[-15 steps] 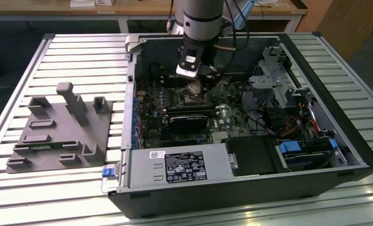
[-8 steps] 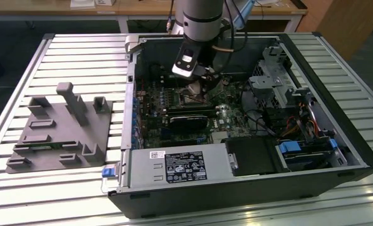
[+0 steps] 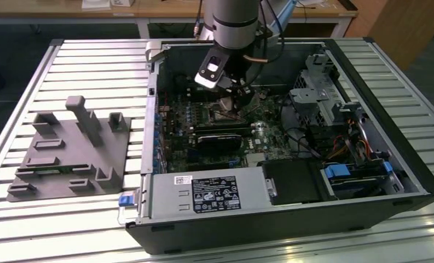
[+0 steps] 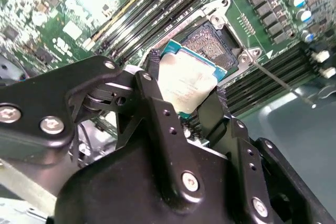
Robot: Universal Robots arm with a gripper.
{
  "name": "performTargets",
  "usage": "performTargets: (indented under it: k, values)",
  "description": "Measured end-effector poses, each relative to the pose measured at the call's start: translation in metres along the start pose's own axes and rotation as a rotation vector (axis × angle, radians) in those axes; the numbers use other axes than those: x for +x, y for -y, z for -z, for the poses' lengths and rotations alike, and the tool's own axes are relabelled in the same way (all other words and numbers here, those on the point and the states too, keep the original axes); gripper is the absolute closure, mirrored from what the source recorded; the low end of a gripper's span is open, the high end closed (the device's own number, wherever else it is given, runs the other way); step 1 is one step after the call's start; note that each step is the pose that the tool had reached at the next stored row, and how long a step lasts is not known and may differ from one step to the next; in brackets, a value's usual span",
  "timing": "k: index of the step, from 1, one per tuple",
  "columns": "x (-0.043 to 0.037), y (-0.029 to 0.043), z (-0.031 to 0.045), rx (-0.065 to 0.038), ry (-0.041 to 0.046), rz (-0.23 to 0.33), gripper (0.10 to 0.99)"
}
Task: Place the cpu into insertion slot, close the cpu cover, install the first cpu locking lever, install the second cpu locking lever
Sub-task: 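Place the cpu into insertion slot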
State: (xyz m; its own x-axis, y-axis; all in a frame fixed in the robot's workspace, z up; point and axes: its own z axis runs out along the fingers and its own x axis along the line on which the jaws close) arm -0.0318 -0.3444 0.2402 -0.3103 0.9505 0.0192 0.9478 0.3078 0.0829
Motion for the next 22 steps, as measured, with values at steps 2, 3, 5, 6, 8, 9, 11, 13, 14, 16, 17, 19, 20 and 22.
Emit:
performTargets:
  k: [2, 3, 5, 6, 8, 9, 11, 13, 14, 16, 17, 19, 20, 22]
  values:
    - [0.0, 0.0001, -0.0006, -0.001, 0.0031, -0.037, 0.545]
    - [0.0, 0.0001, -0.0008, -0.001, 0.0046, -0.055, 0.545]
    - [0.0, 0.0001, -0.0014, -0.002, 0.0075, -0.091, 0.545]
    - [0.0, 0.0001, -0.0016, -0.002, 0.009, -0.109, 0.545]
    - [0.0, 0.0002, -0.0022, -0.003, 0.0122, -0.146, 0.545]
    - [0.0, 0.0002, -0.0025, -0.003, 0.0136, -0.164, 0.545]
    - [-0.0001, 0.0002, -0.003, -0.004, 0.0167, -0.2, 0.545]
    - [-0.0001, 0.0003, -0.0035, -0.005, 0.0197, -0.236, 0.545]
    - [-0.0001, 0.0003, -0.0037, -0.005, 0.0213, -0.255, 0.545]
    - [-0.0001, 0.0003, -0.0041, -0.006, 0.0242, -0.29, 0.545]
    - [-0.0001, 0.0003, -0.0043, -0.006, 0.0254, -0.305, 0.545]
    - [0.0004, 0.0003, -0.0047, -0.006, 0.0267, -0.321, 0.545]
    - [0.0009, 0.0001, -0.005, -0.006, 0.0269, -0.324, 0.545]
    - [0.0021, -0.0003, -0.0056, -0.006, 0.0271, -0.325, 0.545]
